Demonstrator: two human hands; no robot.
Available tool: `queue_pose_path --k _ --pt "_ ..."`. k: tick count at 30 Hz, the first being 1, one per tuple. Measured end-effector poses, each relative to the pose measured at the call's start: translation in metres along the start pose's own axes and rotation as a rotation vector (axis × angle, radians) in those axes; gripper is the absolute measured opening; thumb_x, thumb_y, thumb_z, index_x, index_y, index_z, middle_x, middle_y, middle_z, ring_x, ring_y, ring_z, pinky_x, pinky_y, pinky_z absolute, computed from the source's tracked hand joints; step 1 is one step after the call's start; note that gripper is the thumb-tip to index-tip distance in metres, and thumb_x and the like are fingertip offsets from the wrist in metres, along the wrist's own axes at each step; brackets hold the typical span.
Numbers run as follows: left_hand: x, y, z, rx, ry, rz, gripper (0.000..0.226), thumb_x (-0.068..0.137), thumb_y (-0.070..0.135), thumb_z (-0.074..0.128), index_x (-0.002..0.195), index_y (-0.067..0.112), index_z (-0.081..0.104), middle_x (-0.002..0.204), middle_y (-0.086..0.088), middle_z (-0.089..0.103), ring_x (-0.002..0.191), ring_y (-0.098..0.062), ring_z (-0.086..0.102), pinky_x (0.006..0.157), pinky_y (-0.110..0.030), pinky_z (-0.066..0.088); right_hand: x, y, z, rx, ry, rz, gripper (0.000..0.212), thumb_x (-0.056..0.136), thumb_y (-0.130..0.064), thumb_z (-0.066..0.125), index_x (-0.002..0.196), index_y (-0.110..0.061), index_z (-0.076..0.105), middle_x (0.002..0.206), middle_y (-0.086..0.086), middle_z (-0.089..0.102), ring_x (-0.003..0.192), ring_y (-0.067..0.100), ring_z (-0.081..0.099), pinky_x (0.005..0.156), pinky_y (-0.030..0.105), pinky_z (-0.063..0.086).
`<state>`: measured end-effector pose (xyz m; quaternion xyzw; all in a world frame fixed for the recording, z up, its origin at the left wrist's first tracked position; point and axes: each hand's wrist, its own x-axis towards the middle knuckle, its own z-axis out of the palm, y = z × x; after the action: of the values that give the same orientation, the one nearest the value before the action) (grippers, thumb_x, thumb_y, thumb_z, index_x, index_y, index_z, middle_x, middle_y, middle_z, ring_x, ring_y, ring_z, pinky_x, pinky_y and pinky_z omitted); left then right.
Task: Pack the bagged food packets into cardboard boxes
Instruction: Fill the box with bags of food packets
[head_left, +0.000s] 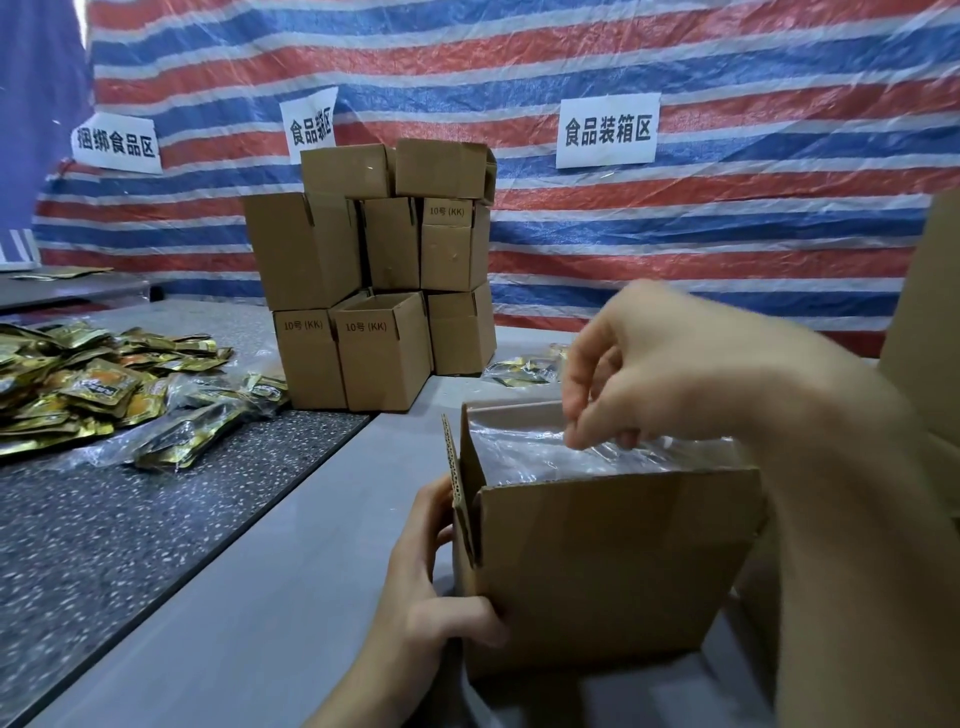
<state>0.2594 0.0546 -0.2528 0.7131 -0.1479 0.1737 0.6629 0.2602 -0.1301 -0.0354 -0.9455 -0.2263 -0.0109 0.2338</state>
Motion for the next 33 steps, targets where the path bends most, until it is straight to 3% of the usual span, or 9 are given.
queue_pose_path --k 5,8,12,15,17,19,24,28,33 --pt "-0.001 0.001 0.000 -0.004 0.007 -0.013 0.101 0.030 0.021 0.071 0.130 0.014 0.060 0.114 -0.008 0.071 0.107 -0.034 0.064 0.078 -0.038 0.047 0.023 0.005 0.020 -0.269 -0.123 0.160 0.026 0.093 -0.047 0.064 0.097 -0.023 0.073 0.095 -0.003 0.071 0.090 0.017 0.066 0.088 0.040 0.057" --pt "0.000 0.003 0.001 0.002 0.009 -0.019 0.102 0.031 0.021 0.072 0.132 0.016 0.059 0.116 -0.010 0.070 0.109 -0.036 0.064 0.079 -0.042 0.050 0.038 0.011 0.030 -0.323 -0.224 0.195 0.030 0.099 -0.040 0.051 0.111 -0.022 0.071 0.112 0.001 0.070 0.104 0.022 0.064 0.098 0.043 0.052" --pt "0.001 0.001 0.000 -0.024 -0.005 -0.041 0.104 0.032 0.023 0.073 0.135 0.022 0.058 0.120 -0.010 0.070 0.114 -0.036 0.062 0.082 -0.046 0.055 0.047 0.015 0.037 -0.342 -0.314 0.215 0.047 0.101 -0.050 0.048 0.135 -0.020 0.060 0.140 0.001 0.057 0.128 0.024 0.053 0.105 0.038 0.041" --pt "0.000 0.000 -0.001 0.006 0.002 -0.027 0.103 0.031 0.026 0.073 0.133 0.020 0.059 0.119 -0.007 0.070 0.112 -0.031 0.063 0.079 -0.033 0.054 0.049 0.019 0.038 -0.265 -0.363 0.213 0.039 0.100 -0.052 0.051 0.117 -0.023 0.070 0.121 -0.004 0.066 0.106 0.015 0.060 0.085 0.029 0.043" --pt "-0.001 -0.001 -0.001 0.021 -0.001 -0.023 0.102 0.031 0.026 0.073 0.132 0.018 0.059 0.118 -0.007 0.070 0.111 -0.030 0.064 0.080 -0.035 0.053 0.051 0.021 0.036 -0.193 -0.394 0.224 0.032 0.100 -0.049 0.053 0.092 -0.025 0.074 0.090 -0.009 0.070 0.081 0.007 0.062 0.065 0.023 0.042" --pt "0.000 -0.001 -0.002 0.023 -0.006 -0.023 0.101 0.032 0.025 0.073 0.132 0.017 0.059 0.118 -0.008 0.071 0.111 -0.032 0.064 0.082 -0.042 0.051 0.050 0.021 0.036 -0.139 -0.437 0.221 0.033 0.100 -0.045 0.054 0.079 -0.028 0.073 0.074 -0.011 0.070 0.070 0.004 0.064 0.058 0.019 0.043" --pt "0.001 -0.002 -0.001 0.003 0.007 -0.019 0.100 0.030 0.023 0.070 0.129 0.015 0.061 0.116 -0.009 0.070 0.110 -0.033 0.064 0.089 -0.056 0.049 0.046 0.019 0.042 -0.099 -0.520 0.210 0.026 0.099 -0.038 0.055 0.107 -0.022 0.075 0.116 0.002 0.073 0.106 0.018 0.070 0.081 0.022 0.051" --pt "0.001 -0.001 -0.002 -0.018 -0.020 -0.013 0.107 0.032 0.022 0.071 0.138 0.018 0.056 0.124 -0.013 0.068 0.118 -0.037 0.062 0.096 -0.064 0.048 0.039 0.016 0.030 -0.206 -0.396 0.174 0.040 0.096 -0.058 0.054 0.110 -0.024 0.071 0.110 -0.003 0.068 0.102 0.016 0.066 0.093 0.032 0.052" --pt "0.002 -0.002 0.000 -0.030 0.002 -0.008 0.105 0.032 0.020 0.071 0.135 0.013 0.057 0.118 -0.015 0.069 0.112 -0.040 0.062 0.087 -0.056 0.050 0.016 0.014 0.007 -0.102 -0.198 0.153 0.043 0.099 -0.054 0.052 0.087 -0.021 0.077 0.089 -0.007 0.074 0.084 0.008 0.067 0.080 0.025 0.053"
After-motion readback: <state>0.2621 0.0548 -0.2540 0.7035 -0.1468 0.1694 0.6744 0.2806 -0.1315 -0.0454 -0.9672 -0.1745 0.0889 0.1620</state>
